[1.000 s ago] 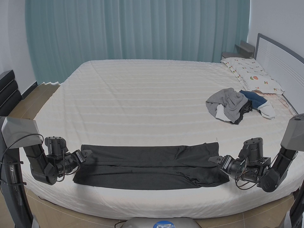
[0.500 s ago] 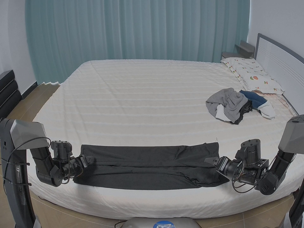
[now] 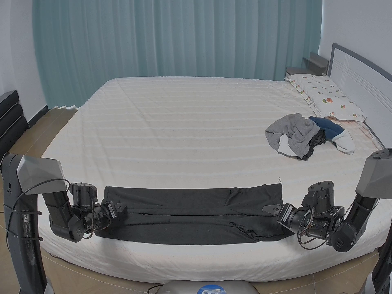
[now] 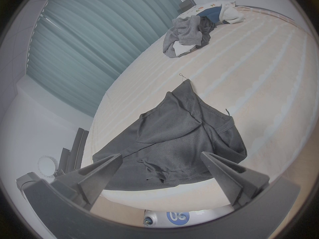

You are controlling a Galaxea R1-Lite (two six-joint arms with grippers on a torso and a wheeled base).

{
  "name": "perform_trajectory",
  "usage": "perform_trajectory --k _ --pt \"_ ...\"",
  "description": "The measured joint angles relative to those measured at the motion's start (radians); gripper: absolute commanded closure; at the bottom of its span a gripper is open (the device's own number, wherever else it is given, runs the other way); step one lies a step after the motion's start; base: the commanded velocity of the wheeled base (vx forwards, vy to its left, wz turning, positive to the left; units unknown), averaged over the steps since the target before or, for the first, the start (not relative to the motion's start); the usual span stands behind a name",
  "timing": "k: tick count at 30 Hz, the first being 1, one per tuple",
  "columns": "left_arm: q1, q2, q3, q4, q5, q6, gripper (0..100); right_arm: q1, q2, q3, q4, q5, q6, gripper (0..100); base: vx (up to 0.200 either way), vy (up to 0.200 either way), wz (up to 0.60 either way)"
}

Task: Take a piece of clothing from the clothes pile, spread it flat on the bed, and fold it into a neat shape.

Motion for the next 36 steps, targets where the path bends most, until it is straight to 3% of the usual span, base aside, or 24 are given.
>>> perform_trajectory --k 22,28,36 --pt "0.038 -0.005 0.002 -0.056 0.000 -0.008 100 -0.049 -0.002 0.018 0.000 -0.001 0.002 0 0.000 0.000 0.00" --pt "0.040 -0.003 0.002 -0.058 -0.004 -0.013 100 -0.067 -0.004 0.030 0.000 -0.001 0.054 0 -0.100 0.000 0.00" --pt "0.041 -0.004 -0.009 -0.058 0.002 -0.025 100 -0.082 -0.009 0.034 -0.001 -0.001 0.059 0 0.000 0.000 0.00"
